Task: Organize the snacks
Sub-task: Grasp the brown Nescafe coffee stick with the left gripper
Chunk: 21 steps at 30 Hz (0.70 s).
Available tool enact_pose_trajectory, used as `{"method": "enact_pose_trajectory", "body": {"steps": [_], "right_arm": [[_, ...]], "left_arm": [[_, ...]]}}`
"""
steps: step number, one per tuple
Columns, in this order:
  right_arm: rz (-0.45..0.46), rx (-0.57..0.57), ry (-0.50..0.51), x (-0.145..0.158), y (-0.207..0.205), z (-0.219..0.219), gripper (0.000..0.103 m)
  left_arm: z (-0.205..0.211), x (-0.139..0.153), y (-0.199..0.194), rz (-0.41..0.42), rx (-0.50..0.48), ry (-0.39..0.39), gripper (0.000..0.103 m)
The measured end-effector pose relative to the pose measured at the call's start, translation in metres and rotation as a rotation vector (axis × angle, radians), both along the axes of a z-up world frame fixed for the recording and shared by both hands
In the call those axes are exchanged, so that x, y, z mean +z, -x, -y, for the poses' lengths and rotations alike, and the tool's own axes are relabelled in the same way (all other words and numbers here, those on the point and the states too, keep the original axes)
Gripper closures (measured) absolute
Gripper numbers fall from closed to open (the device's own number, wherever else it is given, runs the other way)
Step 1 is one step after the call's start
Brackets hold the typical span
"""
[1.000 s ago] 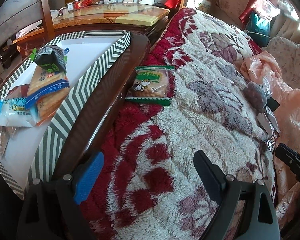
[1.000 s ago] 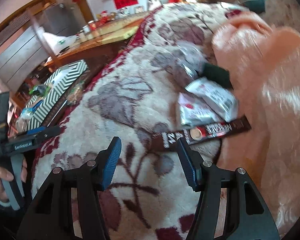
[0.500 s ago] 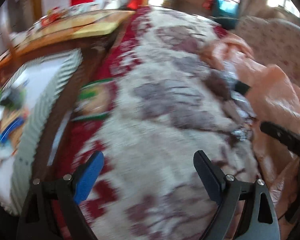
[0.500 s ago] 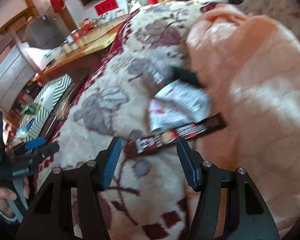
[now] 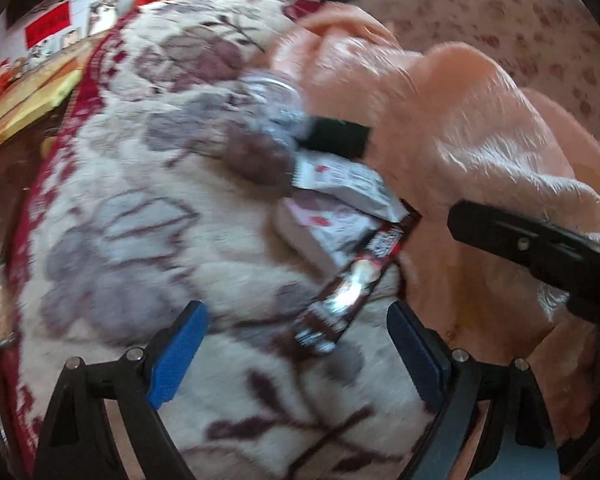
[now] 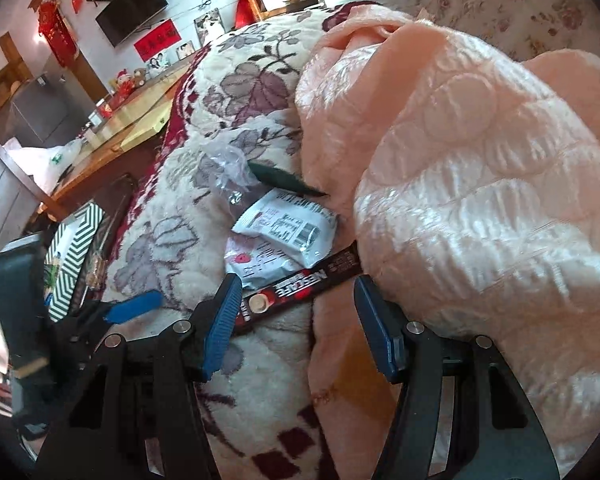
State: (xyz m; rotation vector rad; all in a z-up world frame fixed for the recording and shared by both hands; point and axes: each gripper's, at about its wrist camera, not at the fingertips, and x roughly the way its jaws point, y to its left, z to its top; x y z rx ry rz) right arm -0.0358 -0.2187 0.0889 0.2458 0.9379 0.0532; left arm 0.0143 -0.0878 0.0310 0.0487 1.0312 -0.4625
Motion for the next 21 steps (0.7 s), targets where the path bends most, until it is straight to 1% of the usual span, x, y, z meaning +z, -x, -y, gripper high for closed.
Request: {"method": "enact_pose_trajectory", "body": {"steps": [2,4,6,8,10,12,13,16,18,21], "right_arm": [[0.004,-0.002,0.002,0.002,0.0,0.002,0.045],[0.004,-0.003,0.005,0.003,0.0,0.003,0.045],[0.004,-0.001,-0.001,0.002,-0.001,0.004,0.045],[0.003,-0.002,-0.006,0.002,-0.001,0.005,0.045],[0.004,-0.005,-0.018,0.002,0.0,0.007,0.045],[0.006,-0.008,-0.027,0.002,0.0,0.008,0.045],[0.007,-0.01,-0.033,0.003,0.0,0.009,0.045],[0.009,-0.012,-0.037,0.003,0.001,0.009,0.045],[0.007,-0.009,-0.032,0.002,0.001,0.009,0.045],[0.006,-0.006,-0.03,0.002,0.002,0.009,0.045]], "left_arm": [[0.01,-0.002,-0.001,0.005,-0.015,-0.01,0.011],[0.021,-0.001,-0.001,0.028,-0.028,-0.025,0.011],[0.027,0.001,-0.002,0.023,-0.04,0.007,0.02],[0.033,0.002,-0.006,-0.004,-0.053,0.021,0.054],[0.039,-0.001,-0.007,-0.008,-0.063,-0.013,0.066],[0.04,-0.004,-0.005,0.002,-0.077,-0.02,0.07],[0.039,-0.004,-0.003,0.004,-0.082,-0.02,0.074],[0.029,0.0,0.003,-0.039,-0.1,0.003,0.085],[0.02,-0.002,0.01,-0.059,-0.109,0.001,0.085],[0.0,-0.002,0.026,-0.069,-0.123,-0.002,0.085]]}}
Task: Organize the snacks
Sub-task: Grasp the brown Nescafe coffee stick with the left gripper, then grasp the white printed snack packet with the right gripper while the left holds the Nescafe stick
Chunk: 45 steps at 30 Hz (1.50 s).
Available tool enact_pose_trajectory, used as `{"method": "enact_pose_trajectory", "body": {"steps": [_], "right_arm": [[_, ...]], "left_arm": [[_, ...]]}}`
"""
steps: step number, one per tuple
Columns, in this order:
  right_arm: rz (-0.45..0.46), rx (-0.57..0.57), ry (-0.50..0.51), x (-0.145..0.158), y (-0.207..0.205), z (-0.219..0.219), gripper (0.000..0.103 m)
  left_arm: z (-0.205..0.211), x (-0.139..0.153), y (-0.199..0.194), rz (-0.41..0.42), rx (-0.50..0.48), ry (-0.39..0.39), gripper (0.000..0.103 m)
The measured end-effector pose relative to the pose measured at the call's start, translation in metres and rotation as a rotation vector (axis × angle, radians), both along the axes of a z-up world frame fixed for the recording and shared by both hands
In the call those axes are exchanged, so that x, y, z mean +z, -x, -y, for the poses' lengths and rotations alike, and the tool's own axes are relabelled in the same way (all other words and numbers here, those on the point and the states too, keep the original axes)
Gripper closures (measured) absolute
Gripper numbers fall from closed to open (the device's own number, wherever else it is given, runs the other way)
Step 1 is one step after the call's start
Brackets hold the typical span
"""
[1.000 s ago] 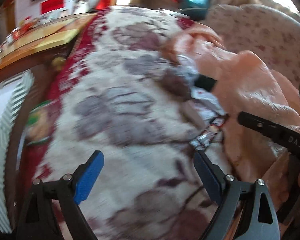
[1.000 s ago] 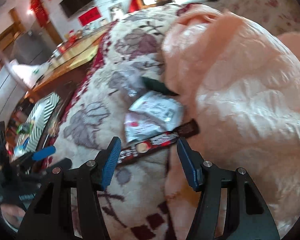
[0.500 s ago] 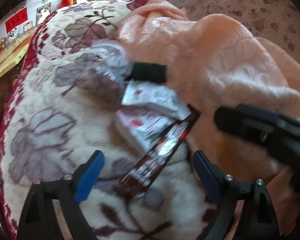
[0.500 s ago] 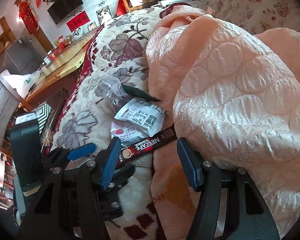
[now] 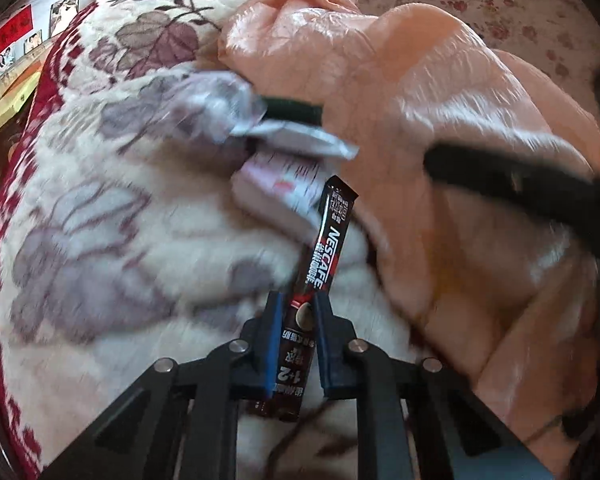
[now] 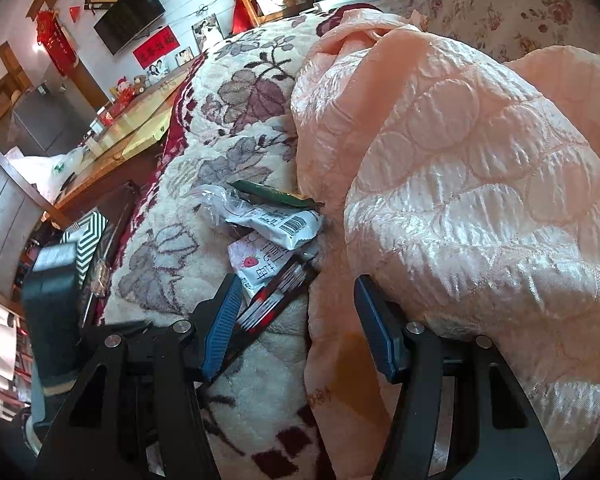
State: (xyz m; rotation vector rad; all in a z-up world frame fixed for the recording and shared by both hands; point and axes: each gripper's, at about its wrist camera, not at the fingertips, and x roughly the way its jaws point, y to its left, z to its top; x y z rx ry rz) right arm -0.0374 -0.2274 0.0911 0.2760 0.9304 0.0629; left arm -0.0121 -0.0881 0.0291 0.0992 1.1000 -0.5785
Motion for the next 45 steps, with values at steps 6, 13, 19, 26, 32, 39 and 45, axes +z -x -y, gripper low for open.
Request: {"method": "enact_pose_trajectory", "body": {"steps": [6,13,19,26,32,39,45], "right_arm": [[-0.004,0.008,0.007,-0.001,0.001,-0.002,0.045],[-0.013,0.016,0.011,-0.002,-0.001,-0.005,0.045],[-0.032,0.044,0.027,-0.006,-0.003,-0.012,0.045],[-0.049,0.144,0.066,-0.006,-0.017,-0.027,0.045],[-0.069,0.255,0.173,-0.005,-0.058,-0.038,0.045],[-0.221,0.371,0.201,-0.026,-0.11,-0.034,0.045],[-0.295,0.423,0.147,-0.048,-0.133,-0.029,0.045]], "left_arm": [[-0.038,0.006,0.023,-0.031,0.016,-0.013,0.086],[-0.03,0.011,0.027,-0.026,-0.03,-0.026,0.045],[-0.01,0.006,0.01,-0.027,-0.032,-0.045,0.031],[-0.025,0.0,-0.001,-0.029,0.022,-0.075,0.086],[-0.057,0.003,0.005,-0.054,0.091,-0.036,0.089],[-0.07,-0.003,0.008,-0.072,0.124,0.001,0.089],[-0.065,-0.005,0.007,-0.069,0.125,-0.003,0.089]]}}
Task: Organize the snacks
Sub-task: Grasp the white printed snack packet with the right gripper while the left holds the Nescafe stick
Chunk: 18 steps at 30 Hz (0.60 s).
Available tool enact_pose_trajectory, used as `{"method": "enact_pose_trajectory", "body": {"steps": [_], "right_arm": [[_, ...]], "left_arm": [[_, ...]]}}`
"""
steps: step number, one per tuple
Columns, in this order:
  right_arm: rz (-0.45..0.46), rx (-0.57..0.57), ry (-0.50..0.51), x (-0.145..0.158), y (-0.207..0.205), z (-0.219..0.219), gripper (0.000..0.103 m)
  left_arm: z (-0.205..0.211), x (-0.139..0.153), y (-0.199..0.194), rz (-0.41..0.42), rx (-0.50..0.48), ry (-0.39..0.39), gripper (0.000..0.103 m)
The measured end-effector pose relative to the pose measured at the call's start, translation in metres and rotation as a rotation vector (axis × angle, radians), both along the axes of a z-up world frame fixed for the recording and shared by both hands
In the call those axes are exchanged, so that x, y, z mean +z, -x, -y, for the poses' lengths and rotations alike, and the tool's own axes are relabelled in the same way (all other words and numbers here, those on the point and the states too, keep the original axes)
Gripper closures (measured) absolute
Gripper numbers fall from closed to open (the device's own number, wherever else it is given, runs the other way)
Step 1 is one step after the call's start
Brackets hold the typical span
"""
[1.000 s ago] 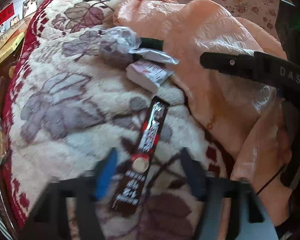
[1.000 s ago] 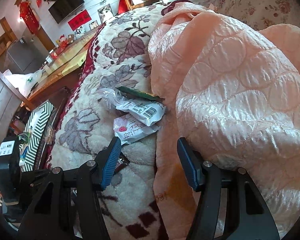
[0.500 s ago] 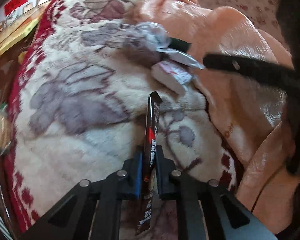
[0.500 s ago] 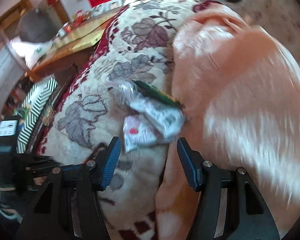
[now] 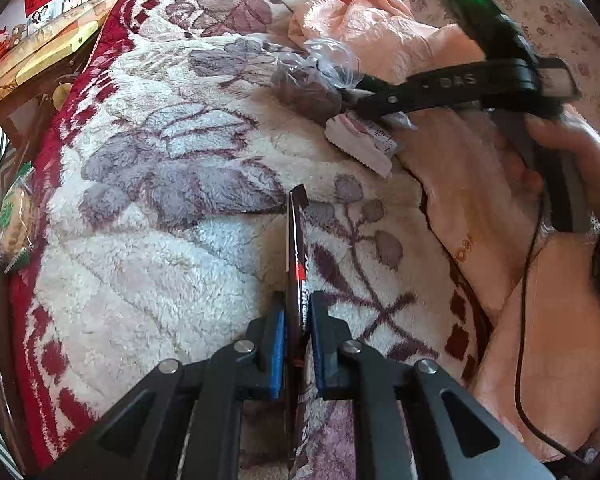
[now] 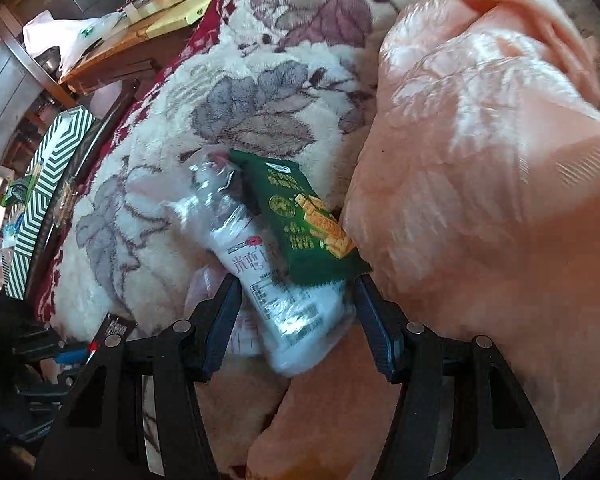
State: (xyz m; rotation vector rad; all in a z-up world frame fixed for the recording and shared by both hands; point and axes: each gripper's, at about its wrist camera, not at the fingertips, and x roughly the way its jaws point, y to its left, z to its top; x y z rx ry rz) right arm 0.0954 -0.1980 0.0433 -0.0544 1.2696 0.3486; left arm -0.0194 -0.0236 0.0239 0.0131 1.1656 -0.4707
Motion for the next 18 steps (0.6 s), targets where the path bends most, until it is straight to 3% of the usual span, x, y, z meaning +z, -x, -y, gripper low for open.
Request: {"method": "enact_pose_trajectory", "body": {"steps": [6,9,11,13,18], "right_arm": [[-0.035,0.031,-0.048,-0.009,-0.009,-0.006,0.044],[-0.038,0.05,-0.051,-0.01,-0.005,-0.01,0.044],[-0.042,0.043,-0.06,-0.011,-0.007,-0.009,0.044],[-0.054,0.016,-0.083,-0.013,-0.011,-0.005,0.044],[-0.046,0.022,-0.105,-0.014,-0.007,-0.008,0.044]], "left_arm": [[0.002,0.001,-0.007,-0.013,0.011,0.011,0.087],[0.008,0.003,-0.011,-0.014,-0.001,0.015,0.073],[0.013,0.004,-0.012,-0.022,-0.016,0.035,0.048],[0.017,0.005,-0.011,-0.017,-0.024,0.045,0.038],[0.02,0.002,-0.013,0.0,-0.018,0.02,0.038]]}}
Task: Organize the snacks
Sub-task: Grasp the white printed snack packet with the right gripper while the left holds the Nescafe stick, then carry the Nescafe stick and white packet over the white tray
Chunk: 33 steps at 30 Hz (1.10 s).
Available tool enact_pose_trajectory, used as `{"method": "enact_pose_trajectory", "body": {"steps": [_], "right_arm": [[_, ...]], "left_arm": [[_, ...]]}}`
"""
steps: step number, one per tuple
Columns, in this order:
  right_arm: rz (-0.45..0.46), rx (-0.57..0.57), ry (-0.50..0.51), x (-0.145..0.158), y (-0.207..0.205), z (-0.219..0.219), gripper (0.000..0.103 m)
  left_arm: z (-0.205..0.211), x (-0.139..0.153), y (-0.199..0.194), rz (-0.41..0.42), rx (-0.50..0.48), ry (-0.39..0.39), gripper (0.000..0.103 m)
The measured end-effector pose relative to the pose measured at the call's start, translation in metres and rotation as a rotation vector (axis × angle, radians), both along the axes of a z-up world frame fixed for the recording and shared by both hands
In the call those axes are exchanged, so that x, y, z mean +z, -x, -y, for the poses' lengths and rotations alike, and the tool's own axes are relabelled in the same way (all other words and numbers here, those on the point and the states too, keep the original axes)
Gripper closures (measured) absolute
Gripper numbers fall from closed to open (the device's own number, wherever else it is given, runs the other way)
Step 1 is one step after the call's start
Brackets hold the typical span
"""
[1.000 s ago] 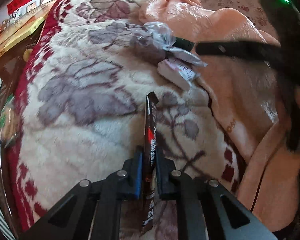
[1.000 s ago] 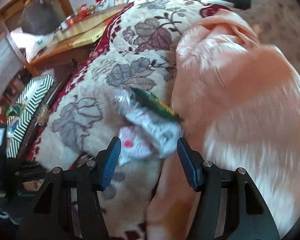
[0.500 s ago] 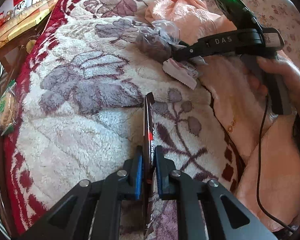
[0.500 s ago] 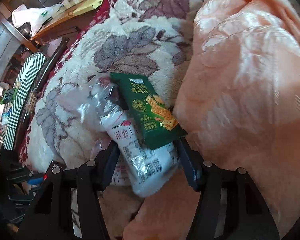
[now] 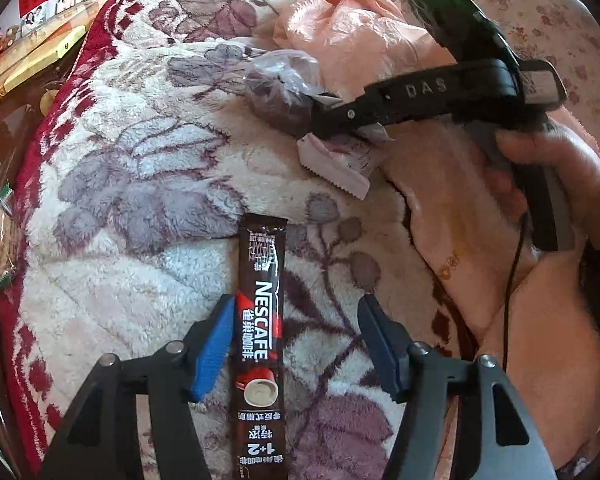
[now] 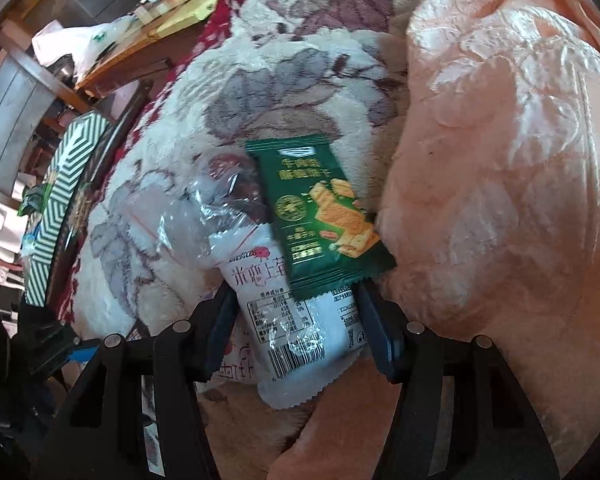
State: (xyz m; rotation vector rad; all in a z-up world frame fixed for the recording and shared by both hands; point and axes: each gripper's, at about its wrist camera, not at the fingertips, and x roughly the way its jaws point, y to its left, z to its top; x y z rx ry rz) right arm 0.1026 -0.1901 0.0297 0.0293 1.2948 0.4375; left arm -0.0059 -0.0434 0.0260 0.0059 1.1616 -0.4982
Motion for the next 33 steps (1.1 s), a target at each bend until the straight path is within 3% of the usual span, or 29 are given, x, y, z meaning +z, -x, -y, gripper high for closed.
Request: {"method": "enact_pose_trajectory", "body": {"steps": [1,2,3,4,8,10,18,29,31,33], "right_arm": [[0.005,0.01,-0.003,0.0,0.004,-0.003,0.049],[0.011,0.012,-0.004,0.001,0.007,-0.005,0.054],[0.02,0.01,-0.004,0.002,0.011,-0.006,0.054],[0.032,0.008,0.006,0.004,0.015,-0.008,0.055],[0.111,0.003,0.042,0.02,0.039,-0.017,0.055],[0.16,0.006,0.058,0.03,0.057,-0.024,0.055],[0.236,0.01,0.009,0.048,0.108,-0.05,0.055],[0.228,0.035,-0.003,0.045,0.124,-0.084,0.055],[0.231,0.035,0.003,0.047,0.126,-0.083,0.055],[0.229,0.033,0.001,0.049,0.126,-0.08,0.055]], "left_arm": [[0.001,0.0,0.001,0.004,-0.002,-0.008,0.043],[0.001,0.0,0.002,0.014,-0.002,-0.032,0.055],[0.0,0.0,0.004,0.028,0.002,-0.064,0.062],[-0.003,0.001,0.005,0.035,0.006,-0.084,0.076],[-0.027,0.003,0.005,-0.006,0.037,-0.013,0.086],[-0.034,0.004,0.009,0.008,0.051,-0.036,0.091],[-0.064,0.012,0.024,0.03,0.119,-0.028,0.091],[-0.086,0.01,0.033,-0.007,0.181,0.0,0.09],[-0.085,0.012,0.032,-0.015,0.194,0.002,0.082],[-0.084,0.013,0.034,-0.007,0.197,-0.007,0.062]]}}
